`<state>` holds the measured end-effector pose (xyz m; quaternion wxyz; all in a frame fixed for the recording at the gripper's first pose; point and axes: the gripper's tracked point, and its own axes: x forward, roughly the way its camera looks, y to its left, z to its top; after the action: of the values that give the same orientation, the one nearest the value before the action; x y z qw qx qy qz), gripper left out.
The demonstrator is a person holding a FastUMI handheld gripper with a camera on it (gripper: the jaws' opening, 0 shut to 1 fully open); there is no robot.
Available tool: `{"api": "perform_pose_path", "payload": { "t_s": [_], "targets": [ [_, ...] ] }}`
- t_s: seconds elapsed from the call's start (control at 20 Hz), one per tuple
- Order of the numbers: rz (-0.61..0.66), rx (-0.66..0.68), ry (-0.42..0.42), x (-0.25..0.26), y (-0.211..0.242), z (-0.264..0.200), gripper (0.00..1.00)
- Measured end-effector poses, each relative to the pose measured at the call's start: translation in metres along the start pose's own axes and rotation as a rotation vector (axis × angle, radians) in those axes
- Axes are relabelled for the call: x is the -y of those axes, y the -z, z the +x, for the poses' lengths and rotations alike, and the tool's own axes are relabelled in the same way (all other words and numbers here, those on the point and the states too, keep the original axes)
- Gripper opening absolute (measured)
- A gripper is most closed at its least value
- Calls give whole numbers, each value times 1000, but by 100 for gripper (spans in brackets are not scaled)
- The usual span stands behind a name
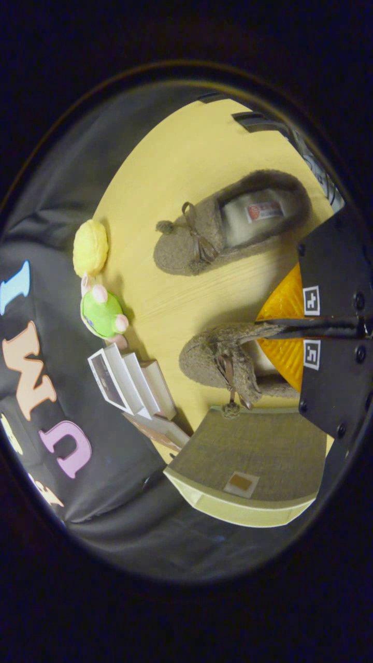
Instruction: Open the storage box then place both shoes into the box .Put the left shoe in first, then the right shoe, with the right side of both shoes facing outward in a uniform manner.
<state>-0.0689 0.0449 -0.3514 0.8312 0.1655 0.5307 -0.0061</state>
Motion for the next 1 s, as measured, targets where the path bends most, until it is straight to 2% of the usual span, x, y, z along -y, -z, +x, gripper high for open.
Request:
{"api": "perform_pose_path", "payload": {
  "t_s": [0.4, 0.55, 0.75, 1.0],
  "targets": [
    [82, 80, -15, -42, -29, -66, 3],
    [91, 120, -51, -75, -42, -90, 3],
    [89, 136, -130, -134, -47, -96, 3],
    [45, 84, -186, -202, -22, -77, 3]
  ]
}}
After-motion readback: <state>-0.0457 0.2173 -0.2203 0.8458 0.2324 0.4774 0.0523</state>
